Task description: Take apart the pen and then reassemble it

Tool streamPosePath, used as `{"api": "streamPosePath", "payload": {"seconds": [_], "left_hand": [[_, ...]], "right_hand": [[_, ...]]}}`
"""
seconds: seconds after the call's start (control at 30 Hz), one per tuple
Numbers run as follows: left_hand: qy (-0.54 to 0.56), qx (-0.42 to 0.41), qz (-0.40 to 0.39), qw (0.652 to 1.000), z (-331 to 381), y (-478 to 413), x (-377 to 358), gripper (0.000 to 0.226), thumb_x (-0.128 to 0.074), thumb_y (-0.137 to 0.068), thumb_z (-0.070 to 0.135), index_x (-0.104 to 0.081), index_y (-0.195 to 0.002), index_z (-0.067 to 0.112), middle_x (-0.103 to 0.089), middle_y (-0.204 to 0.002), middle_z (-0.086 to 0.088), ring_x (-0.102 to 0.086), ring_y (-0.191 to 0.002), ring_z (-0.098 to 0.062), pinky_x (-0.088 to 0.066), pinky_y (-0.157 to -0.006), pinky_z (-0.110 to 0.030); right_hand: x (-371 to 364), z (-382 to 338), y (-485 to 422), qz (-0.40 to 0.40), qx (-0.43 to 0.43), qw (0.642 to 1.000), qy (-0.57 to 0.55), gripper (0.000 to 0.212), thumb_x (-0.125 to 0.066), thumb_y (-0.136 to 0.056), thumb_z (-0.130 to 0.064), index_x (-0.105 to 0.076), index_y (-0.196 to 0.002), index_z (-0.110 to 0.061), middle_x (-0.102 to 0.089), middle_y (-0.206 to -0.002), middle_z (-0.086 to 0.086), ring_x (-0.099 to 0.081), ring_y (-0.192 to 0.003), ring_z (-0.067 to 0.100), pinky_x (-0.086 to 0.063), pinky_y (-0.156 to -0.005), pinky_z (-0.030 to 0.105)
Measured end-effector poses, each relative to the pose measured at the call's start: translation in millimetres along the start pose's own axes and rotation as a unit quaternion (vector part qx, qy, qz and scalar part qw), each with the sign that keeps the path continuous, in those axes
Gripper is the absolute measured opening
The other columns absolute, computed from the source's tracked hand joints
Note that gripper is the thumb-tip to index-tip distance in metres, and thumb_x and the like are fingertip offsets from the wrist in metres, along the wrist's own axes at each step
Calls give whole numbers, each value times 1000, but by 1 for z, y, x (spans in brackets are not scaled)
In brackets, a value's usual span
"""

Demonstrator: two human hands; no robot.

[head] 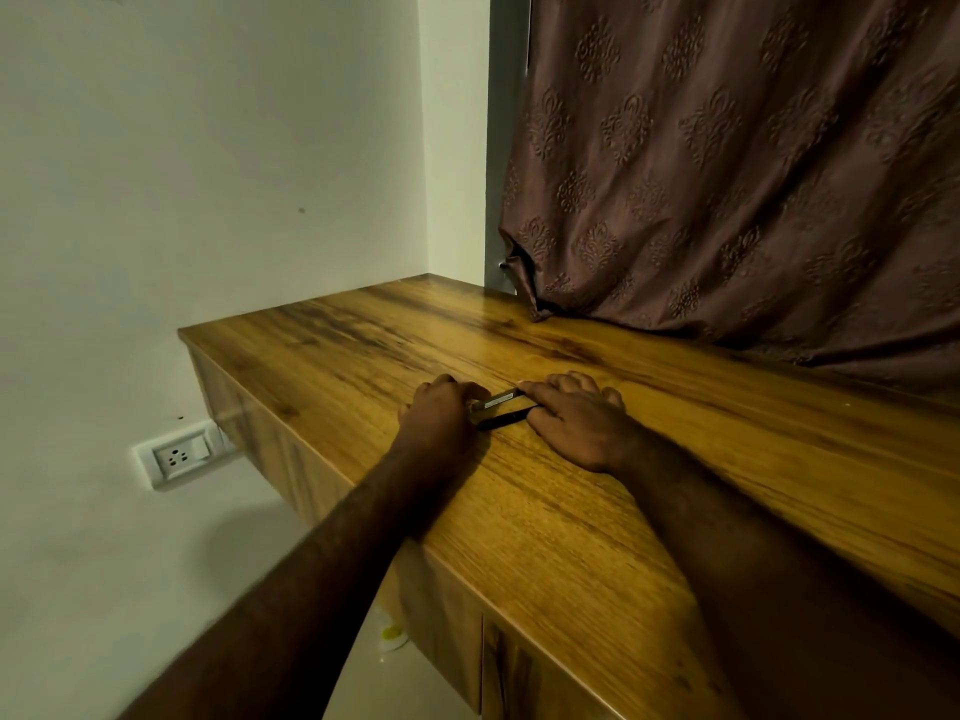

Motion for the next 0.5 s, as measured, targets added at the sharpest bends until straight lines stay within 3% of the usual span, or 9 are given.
{"api": "streamPosePath", "payload": {"seconds": [0.1,0.2,0.3,0.37,0.43,0.5], "left_hand": [[-58,-18,-23,998,6,2,-3,20,-59,-84,28,-64,-104,25,-47,-95,0,-51,-99,-24,-46,-88,-49],[-77,-21,-37,996,7,1,-4,22,-56,-84,31,-63,-105,26,-41,-93,2,-46,-99,-20,-45,-91,-51],[-82,-1,-74,994,2,0,-12,37,-51,-77,40,-62,-110,29,-51,-102,-5,-48,-105,-24,-44,-94,-55],[-54,4,-64,997,1,-4,-10,43,-58,-77,36,-60,-119,25,-54,-115,-10,-48,-112,-29,-44,-97,-54],[4,18,-40,999,-8,-13,-7,50,-66,-80,23,-56,-128,16,-53,-125,-12,-52,-113,-27,-49,-95,-40],[59,29,-34,997,-19,-31,-6,48,-65,-84,15,-55,-130,10,-55,-126,-12,-58,-102,-21,-51,-74,-22]], "right_hand": [[1,-1,1,7,7,1000,-2,51,-27,-93,-47,-29,-144,-41,-33,-150,-3,-23,-138,19,-21,-109,49],[2,0,1,10,5,1000,-13,51,-28,-92,-47,-29,-144,-42,-32,-150,-3,-23,-139,18,-20,-110,49],[7,0,2,39,2,998,-41,50,-31,-92,-44,-37,-141,-38,-38,-147,-3,-27,-137,18,-23,-110,47],[16,-1,3,69,9,996,-63,48,-33,-90,-42,-44,-136,-34,-44,-141,-3,-32,-134,18,-24,-108,45],[26,-5,0,99,34,992,-66,49,-33,-84,-42,-52,-128,-32,-50,-135,-4,-37,-131,16,-25,-107,43],[32,-9,-14,108,51,992,-49,49,-33,-81,-42,-57,-122,-31,-55,-131,-5,-42,-127,16,-27,-107,44]]}}
Point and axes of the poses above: each hand's wrist, its own y-axis away from the middle knuckle, its own x-axis out of the back of the hand, z = x × y, the point moved 9 cm from there along -y, towards the middle knuckle
